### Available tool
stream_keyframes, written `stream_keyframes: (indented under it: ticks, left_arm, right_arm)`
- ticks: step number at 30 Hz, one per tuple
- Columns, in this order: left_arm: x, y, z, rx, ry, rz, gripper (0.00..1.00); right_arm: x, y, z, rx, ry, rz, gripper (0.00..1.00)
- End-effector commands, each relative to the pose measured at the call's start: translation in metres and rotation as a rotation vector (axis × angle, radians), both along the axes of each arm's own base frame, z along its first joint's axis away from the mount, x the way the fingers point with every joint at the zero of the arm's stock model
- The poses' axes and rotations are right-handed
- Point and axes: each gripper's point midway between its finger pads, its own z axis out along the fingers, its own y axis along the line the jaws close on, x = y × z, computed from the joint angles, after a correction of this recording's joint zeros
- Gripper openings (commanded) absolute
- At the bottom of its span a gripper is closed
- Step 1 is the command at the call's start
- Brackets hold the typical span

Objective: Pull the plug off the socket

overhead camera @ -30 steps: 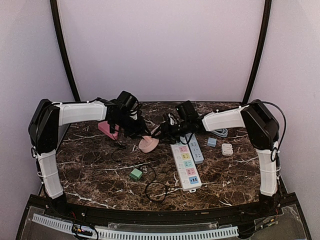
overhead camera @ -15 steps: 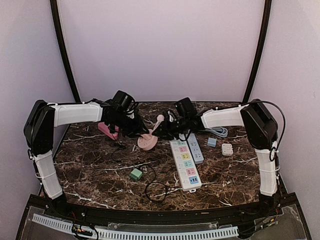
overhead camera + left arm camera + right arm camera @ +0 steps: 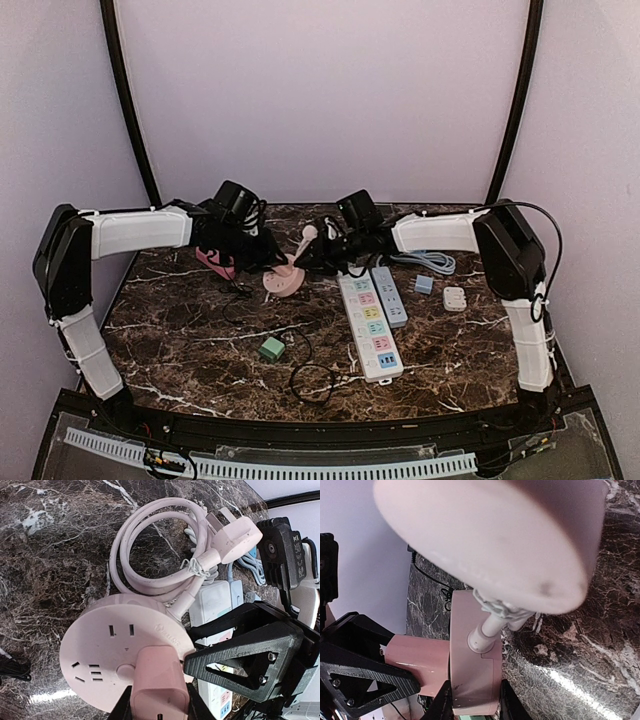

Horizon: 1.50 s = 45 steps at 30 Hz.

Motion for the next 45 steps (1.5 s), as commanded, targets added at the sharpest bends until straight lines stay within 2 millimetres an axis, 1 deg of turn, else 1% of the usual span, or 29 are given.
stream_keyframes:
  ticks: [1,5,8,11,14,15,18,22,26,28,32,36,41,45]
  left_arm:
    - [-0.001,-0.002,0.054,-0.089,-0.143,-0.031,0.12]
    - [-0.004,0.004,0.053,-0.057,-0.158,-0.028,0.12]
    - [-0.005,0.007,0.054,-0.049,-0.171,-0.033,0.13]
    - [-0.008,0.006,0.051,-0.059,-0.167,-0.042,0.13]
    - [-0.007,0.004,0.055,-0.09,-0.185,-0.036,0.13]
    - [-0.008,0.005,0.053,-0.091,-0.18,-0.028,0.13]
    - [-0.008,0.01,0.058,-0.095,-0.214,-0.001,0.12]
    - [-0.006,0.015,0.064,-0.083,-0.263,0.006,0.12]
    - [-0.007,0.015,0.06,-0.044,-0.271,-0.01,0.12]
    - [-0.008,0.013,0.057,-0.016,-0.281,-0.022,0.12]
    - [-0.013,0.001,0.049,0.011,-0.286,-0.042,0.11]
    - [-0.014,0.001,0.041,0.042,-0.287,-0.012,0.09]
    - [-0.02,-0.006,0.038,0.007,-0.25,-0.026,0.1]
    - [-0.018,0.0,0.037,-0.077,-0.175,-0.018,0.1]
  right_arm:
    - [0.009,-0.007,-0.03,-0.099,-0.006,-0.047,0.05]
    - [0.01,-0.005,-0.042,-0.111,0.009,-0.047,0.05]
    - [0.011,-0.004,-0.048,-0.115,0.016,-0.047,0.05]
    - [0.012,-0.004,-0.051,-0.118,0.017,-0.051,0.05]
    - [0.014,-0.007,-0.053,-0.134,0.001,-0.065,0.05]
    - [0.014,-0.007,-0.053,-0.138,-0.001,-0.069,0.04]
    - [0.014,-0.01,-0.056,-0.148,-0.001,-0.079,0.04]
    - [0.013,-0.009,-0.058,-0.145,0.001,-0.075,0.04]
    - [0.013,-0.008,-0.058,-0.151,-0.003,-0.076,0.04]
    - [0.014,-0.008,-0.057,-0.153,-0.008,-0.08,0.04]
    - [0.014,-0.007,-0.057,-0.15,-0.004,-0.079,0.04]
    - [0.013,-0.006,-0.056,-0.151,-0.003,-0.08,0.04]
    - [0.014,-0.009,-0.059,-0.168,-0.01,-0.085,0.04]
    - [0.013,-0.013,-0.064,-0.187,-0.014,-0.088,0.04]
